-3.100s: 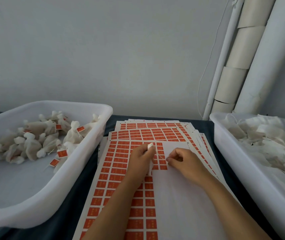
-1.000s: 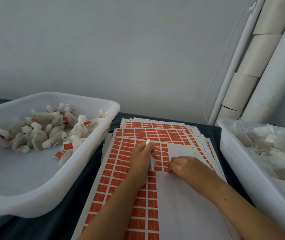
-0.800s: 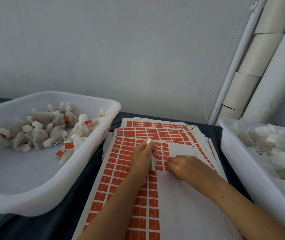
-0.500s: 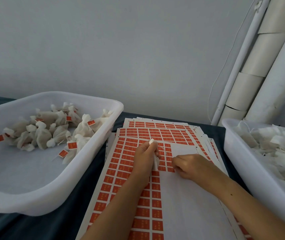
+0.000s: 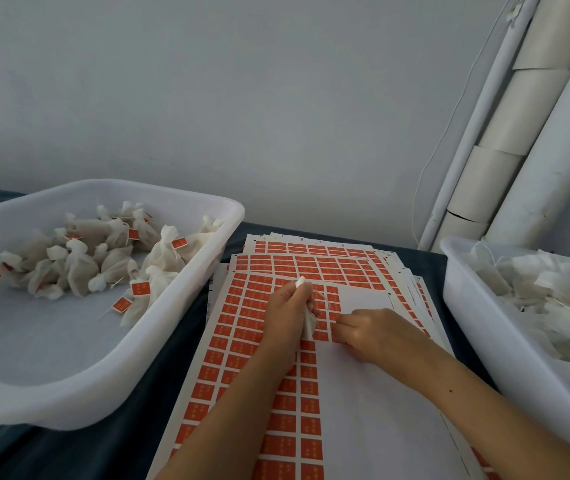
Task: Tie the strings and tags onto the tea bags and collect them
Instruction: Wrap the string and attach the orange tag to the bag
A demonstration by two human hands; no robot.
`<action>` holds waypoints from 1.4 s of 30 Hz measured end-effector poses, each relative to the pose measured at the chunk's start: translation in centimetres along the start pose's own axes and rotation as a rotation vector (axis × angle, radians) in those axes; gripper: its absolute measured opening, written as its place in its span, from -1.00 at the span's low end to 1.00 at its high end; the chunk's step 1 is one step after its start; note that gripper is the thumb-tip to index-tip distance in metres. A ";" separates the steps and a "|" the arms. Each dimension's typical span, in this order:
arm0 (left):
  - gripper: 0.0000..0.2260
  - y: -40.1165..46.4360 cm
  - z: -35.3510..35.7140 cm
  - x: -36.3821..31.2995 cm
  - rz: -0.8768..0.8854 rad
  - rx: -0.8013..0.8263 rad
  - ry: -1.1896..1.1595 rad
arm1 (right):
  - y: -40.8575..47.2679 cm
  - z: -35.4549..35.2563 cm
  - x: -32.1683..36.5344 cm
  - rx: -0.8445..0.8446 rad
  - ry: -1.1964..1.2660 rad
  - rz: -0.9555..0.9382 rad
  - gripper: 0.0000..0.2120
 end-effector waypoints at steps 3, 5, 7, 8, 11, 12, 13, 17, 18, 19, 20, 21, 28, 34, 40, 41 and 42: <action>-0.72 -0.1 0.1 0.0 0.001 0.010 0.000 | -0.4 -0.8 0.2 -0.030 0.006 0.018 -0.65; -0.72 -0.1 0.1 -0.1 -0.002 0.003 0.001 | -0.8 -1.7 0.2 -0.118 0.046 0.038 -0.62; -0.72 0.0 0.1 0.0 -0.004 -0.001 -0.001 | -0.9 -2.4 0.2 -0.182 0.091 0.066 -0.61; -0.72 0.0 0.1 0.0 -0.008 -0.002 -0.001 | -0.9 -2.6 0.1 -0.185 0.112 0.084 -0.64; -0.72 0.0 0.0 0.1 -0.022 -0.010 0.002 | -0.8 -2.3 -0.5 -0.129 0.183 0.150 -0.74; -0.72 0.1 0.0 0.1 -0.023 -0.014 0.001 | -0.8 -2.1 -0.8 -0.102 0.190 0.155 -0.72; -0.71 0.1 0.0 0.1 -0.024 -0.016 0.000 | -0.8 -1.9 -1.0 -0.070 0.206 0.161 -0.71; -0.72 0.1 -0.1 0.1 -0.023 -0.006 -0.013 | -0.5 -1.6 -0.9 0.019 0.205 0.136 -0.70; -0.72 0.1 0.0 0.1 -0.023 -0.004 -0.013 | -0.3 -1.5 -0.8 0.019 0.174 0.124 -0.68; -0.72 0.1 0.0 0.1 -0.022 -0.002 -0.014 | -0.2 -1.3 -0.7 0.013 0.137 0.115 -0.66; -0.72 0.1 0.0 0.0 -0.021 -0.002 -0.016 | 0.0 -1.0 -0.6 0.013 0.098 0.108 -0.64; -0.72 0.0 0.1 0.0 -0.020 -0.003 -0.016 | 0.1 -0.7 -0.5 0.021 0.063 0.102 -0.63; -0.72 0.0 0.1 0.0 -0.016 -0.025 0.003 | 1.0 0.7 -0.3 0.072 -0.031 0.055 -0.64; -0.73 0.0 0.1 -0.1 -0.015 -0.017 0.005 | 0.9 0.1 -0.2 0.078 0.008 0.072 -0.68; -0.72 0.0 0.0 0.0 -0.025 -0.022 0.011 | 0.6 -1.5 -0.7 0.056 0.087 0.174 -0.72; -0.72 0.0 0.0 0.0 -0.028 -0.021 0.009 | 0.6 -1.7 -0.8 0.077 0.114 0.183 -0.72; -0.73 0.0 0.0 0.0 -0.031 -0.020 0.005 | 0.5 -1.9 -0.9 0.102 0.142 0.187 -0.72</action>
Point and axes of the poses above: each hand's wrist, its own y-axis towards the middle knuckle, its own z-axis out of the palm, x = y × z, the point moved 6 cm from there along y, towards the middle knuckle, and after that the axes turned 3 degrees about z, right-handed, at the moved point
